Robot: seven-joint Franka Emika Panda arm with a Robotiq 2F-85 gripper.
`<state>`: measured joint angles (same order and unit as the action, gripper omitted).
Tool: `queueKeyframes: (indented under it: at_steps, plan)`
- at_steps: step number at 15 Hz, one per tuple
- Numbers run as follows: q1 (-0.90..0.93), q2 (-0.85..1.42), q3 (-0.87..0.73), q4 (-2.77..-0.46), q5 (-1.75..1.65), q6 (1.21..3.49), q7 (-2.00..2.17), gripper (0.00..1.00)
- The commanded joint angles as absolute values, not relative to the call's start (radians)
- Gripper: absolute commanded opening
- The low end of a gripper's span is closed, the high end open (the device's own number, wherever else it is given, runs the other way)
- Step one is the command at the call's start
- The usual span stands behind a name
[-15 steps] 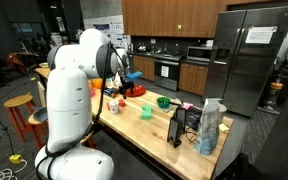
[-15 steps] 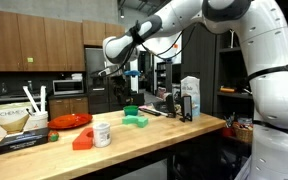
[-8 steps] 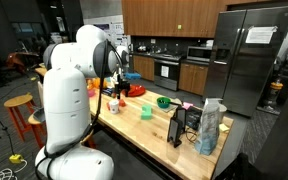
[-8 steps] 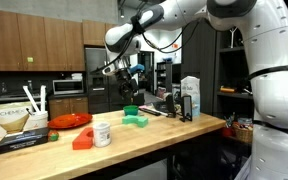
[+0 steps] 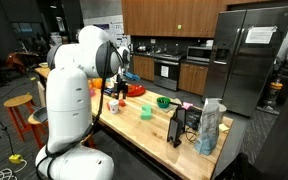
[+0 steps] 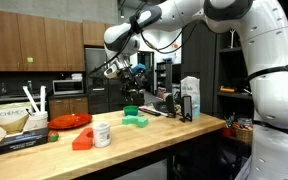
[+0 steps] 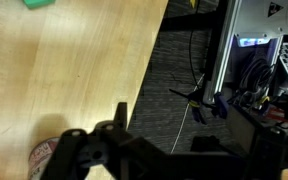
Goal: Push the white tin to left
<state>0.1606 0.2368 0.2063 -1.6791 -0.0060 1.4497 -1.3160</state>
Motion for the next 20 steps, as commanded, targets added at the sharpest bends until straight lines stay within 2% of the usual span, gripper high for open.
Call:
queueKeyframes:
  at_steps: [1, 8, 20]
  plan:
    - [0.176, 0.235, 0.234, -1.669, 0.016, 1.398, -1.354, 1.00]
    - [0.242, 0.259, 0.294, -1.663, -0.001, 1.394, -1.373, 1.00]
    - [0.220, 0.394, 0.269, -1.603, -0.014, 1.342, -1.355, 1.00]
